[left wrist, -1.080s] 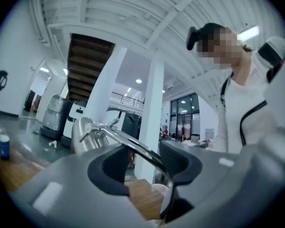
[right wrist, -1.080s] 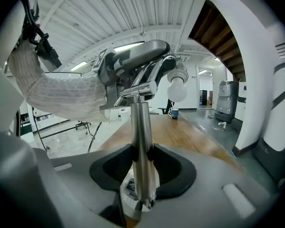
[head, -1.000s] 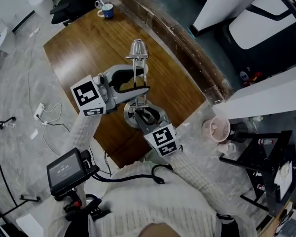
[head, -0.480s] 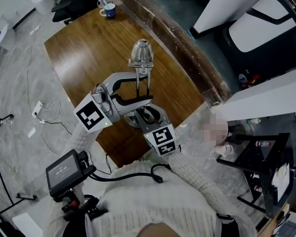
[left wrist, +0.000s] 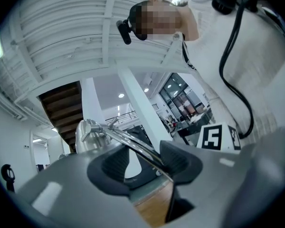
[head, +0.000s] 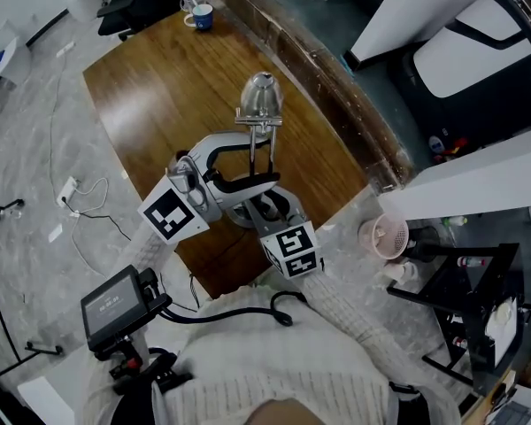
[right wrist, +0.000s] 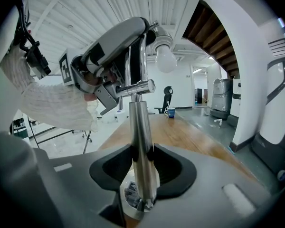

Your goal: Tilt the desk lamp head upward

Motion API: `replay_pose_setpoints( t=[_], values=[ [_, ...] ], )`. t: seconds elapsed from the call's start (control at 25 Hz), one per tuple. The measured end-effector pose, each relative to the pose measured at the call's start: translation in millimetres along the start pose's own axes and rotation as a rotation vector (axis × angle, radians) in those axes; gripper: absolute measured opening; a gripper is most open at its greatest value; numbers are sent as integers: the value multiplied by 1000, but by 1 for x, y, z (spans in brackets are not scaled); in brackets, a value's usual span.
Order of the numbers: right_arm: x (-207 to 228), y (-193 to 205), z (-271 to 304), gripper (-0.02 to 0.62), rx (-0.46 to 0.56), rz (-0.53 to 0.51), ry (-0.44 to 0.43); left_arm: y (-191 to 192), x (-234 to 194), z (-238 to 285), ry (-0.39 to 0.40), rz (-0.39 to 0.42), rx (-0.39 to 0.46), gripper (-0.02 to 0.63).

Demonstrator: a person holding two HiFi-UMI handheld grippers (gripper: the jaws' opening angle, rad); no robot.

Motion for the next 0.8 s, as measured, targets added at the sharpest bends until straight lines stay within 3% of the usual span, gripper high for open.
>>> replay_pose_setpoints(
  t=[0.12, 0.48, 0.64, 0.8],
  values=[
    [0, -1, 1, 133, 0, 3, -1, 0, 0, -1, 1, 7, 6, 193],
    [-1, -4, 2, 133, -2, -16, -1, 2, -5, -2, -5, -78, 8, 190],
    [-1, -3, 0, 137, 4, 22, -14, 4, -4, -6, -48, -192, 23, 195],
    [1, -6, -2, 138, 20, 31, -9, -3, -12, -17, -128, -322, 93, 233]
  ],
)
Point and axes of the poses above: the fingertips, and each gripper's own axes: z forward along the fingers, x to its right, y out of its underside, the point moved 5 cm from there along -z, backward along the fingers, and after that the axes turned 4 degrees about -y, right-handed, at the moved point
